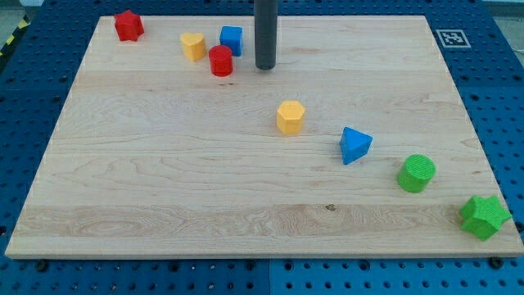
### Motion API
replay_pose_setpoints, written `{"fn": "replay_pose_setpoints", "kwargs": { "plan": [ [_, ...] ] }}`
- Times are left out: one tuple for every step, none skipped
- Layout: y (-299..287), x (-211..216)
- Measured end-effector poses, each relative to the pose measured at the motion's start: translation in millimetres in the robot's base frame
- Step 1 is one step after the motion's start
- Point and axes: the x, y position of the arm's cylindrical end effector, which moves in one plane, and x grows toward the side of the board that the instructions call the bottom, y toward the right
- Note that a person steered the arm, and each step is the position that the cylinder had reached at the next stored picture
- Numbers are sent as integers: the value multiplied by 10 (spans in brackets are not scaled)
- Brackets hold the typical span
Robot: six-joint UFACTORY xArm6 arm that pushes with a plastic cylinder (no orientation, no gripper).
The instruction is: Place the red star in between yellow blocks
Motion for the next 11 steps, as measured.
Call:
{"fn": "replay_pose_setpoints", "kwargs": {
  "plan": [
    [-167,-140],
    [-400,-141],
    [-567,-141],
    [-681,-141],
    [-1001,-140],
    [-1353,-140],
    [-1555,-40],
    [-1505,35],
    [-1328,35],
    [-1227,62],
    [-1216,131]
  ]
}}
